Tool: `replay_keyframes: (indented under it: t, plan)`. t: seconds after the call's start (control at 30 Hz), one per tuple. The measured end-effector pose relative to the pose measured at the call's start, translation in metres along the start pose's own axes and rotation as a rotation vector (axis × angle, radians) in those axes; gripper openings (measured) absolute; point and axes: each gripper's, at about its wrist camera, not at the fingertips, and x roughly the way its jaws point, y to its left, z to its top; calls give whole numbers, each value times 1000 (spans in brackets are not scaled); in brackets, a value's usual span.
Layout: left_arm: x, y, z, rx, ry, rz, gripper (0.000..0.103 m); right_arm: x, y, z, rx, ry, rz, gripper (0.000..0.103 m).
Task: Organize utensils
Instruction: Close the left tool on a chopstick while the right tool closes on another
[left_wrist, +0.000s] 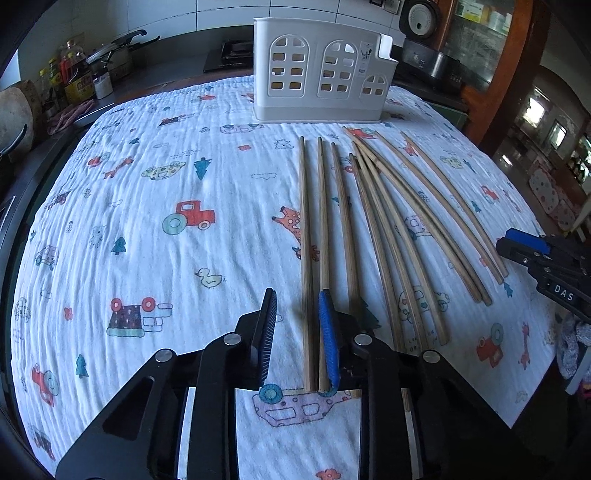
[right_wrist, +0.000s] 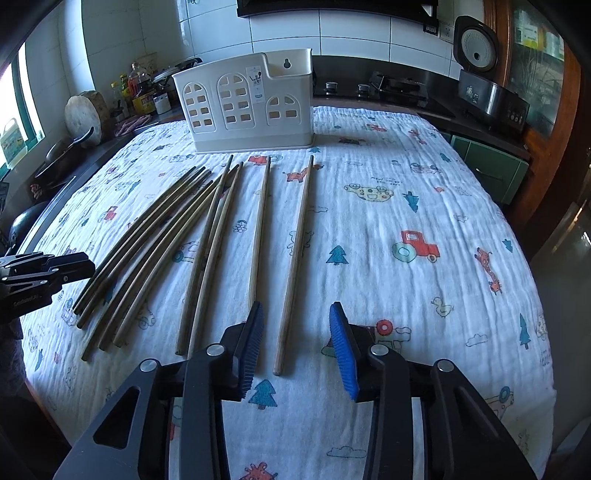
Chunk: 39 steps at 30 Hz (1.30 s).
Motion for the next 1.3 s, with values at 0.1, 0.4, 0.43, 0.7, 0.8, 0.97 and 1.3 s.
replay_keyframes:
  t: [0.1,0.4,0.43,0.7,0.8,0.97,1.3]
  plan:
    - [4,-1,3,4,7,-4,15,2,0,-1,0,6,4,32]
    - [14,1,8,-1,28,-2,13,7,-1,1,0,12,8,27]
    - [14,1,9,-2,31,-2,13,7,-1,1,-1,12,10,26]
    - [17,0,7,-9,42,-6,13,15,0,1,0,24,11,21]
    - [17,1,7,-12,41,9,13,16,1,2,-2,23,9,19]
    - [16,-7,6,7,44,26,13,20,7,3,-17,29,7,16]
    - [18,-4,8,10,50,6,13,21,7,3,-13,29,-21,9]
